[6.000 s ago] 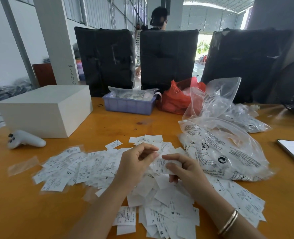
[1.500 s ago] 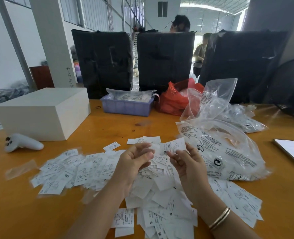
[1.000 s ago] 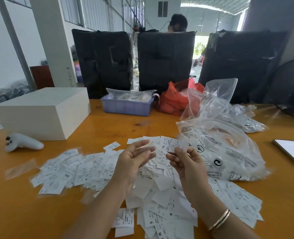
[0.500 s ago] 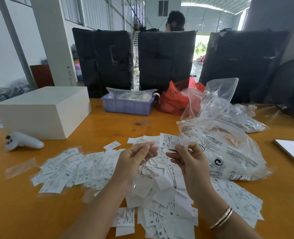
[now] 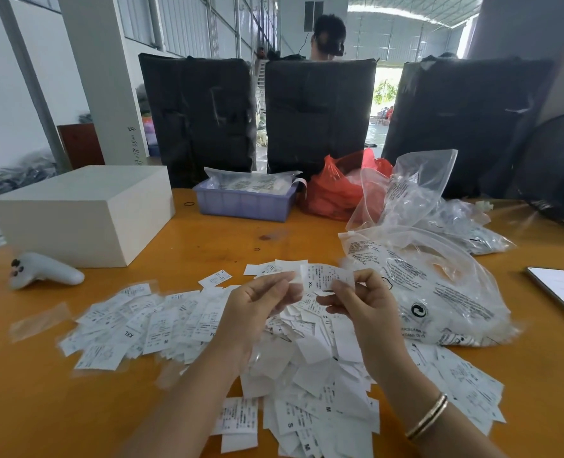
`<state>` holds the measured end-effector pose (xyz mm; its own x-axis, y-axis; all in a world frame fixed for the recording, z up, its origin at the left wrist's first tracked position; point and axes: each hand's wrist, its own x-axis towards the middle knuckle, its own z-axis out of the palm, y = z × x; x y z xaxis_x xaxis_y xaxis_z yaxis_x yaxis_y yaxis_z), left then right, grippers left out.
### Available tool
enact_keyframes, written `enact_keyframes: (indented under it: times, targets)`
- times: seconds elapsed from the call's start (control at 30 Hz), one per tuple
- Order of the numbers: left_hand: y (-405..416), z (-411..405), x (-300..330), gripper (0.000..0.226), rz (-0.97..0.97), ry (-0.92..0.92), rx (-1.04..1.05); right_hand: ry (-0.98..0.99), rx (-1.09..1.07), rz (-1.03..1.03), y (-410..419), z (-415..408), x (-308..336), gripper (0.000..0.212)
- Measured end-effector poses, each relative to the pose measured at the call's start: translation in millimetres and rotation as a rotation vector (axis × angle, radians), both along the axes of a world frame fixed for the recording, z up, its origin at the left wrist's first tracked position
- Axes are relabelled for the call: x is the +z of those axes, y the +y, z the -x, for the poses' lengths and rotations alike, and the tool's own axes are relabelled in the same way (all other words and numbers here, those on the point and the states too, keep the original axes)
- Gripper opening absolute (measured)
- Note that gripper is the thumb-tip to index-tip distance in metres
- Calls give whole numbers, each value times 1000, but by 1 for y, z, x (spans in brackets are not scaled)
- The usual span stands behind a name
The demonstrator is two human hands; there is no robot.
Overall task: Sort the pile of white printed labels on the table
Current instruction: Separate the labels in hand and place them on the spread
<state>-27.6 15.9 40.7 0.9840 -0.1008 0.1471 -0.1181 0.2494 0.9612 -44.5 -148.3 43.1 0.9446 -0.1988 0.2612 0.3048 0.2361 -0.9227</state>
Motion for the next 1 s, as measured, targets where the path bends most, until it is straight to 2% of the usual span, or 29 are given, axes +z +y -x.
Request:
enact_keyframes:
  times: [0.23,0.47,0.77,1.0]
  targets:
    - [0,0,0,19,-25,-10,-27,7,-22,-100,-2,-1,-2,9]
    - [-1,-2,0,16,-34,31,32,9,59,92,1,0,-8,14]
    - [1,-2,-3,16,-81,83,45,15,103,365,-8,-3,-11,9]
    - [-2,-3,-4,13,-84,85,44,71,105,241,-3,-2,-12,8]
